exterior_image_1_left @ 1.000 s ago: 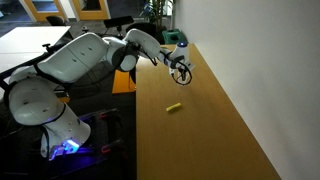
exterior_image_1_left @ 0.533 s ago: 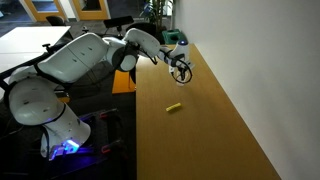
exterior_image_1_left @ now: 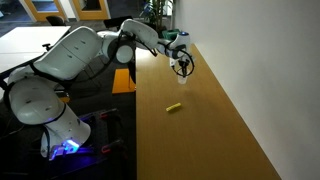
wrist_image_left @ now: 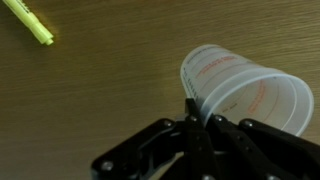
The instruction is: Move the cup closer to the marker
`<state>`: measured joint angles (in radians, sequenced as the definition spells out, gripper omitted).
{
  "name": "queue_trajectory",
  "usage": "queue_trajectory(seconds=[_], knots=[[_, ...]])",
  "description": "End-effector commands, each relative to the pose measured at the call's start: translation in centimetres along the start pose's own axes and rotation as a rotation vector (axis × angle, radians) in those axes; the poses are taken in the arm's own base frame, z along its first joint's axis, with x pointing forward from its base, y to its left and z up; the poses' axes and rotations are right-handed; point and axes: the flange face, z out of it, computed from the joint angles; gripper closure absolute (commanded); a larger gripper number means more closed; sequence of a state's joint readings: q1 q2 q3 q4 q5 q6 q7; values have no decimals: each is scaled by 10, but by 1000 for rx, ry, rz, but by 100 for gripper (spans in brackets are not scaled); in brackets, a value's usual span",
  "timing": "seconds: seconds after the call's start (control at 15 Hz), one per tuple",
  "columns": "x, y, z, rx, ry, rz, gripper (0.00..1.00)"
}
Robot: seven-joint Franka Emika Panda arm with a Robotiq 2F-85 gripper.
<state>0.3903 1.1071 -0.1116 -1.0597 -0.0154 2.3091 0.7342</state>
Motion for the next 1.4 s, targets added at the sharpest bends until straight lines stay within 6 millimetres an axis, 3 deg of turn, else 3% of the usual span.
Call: queue_trajectory(seconds=[0.0,0.27,0.67,0.93,1.33], knots=[[-2,21,-31,-52,-10,47,99],[-15,40,-44,-37,-31,26,99],[-59,59,-61,-35,-65,-34,99],[-85,80,-67,-27,15,-59,99],[-129,141,-58,46,154,-51,99]])
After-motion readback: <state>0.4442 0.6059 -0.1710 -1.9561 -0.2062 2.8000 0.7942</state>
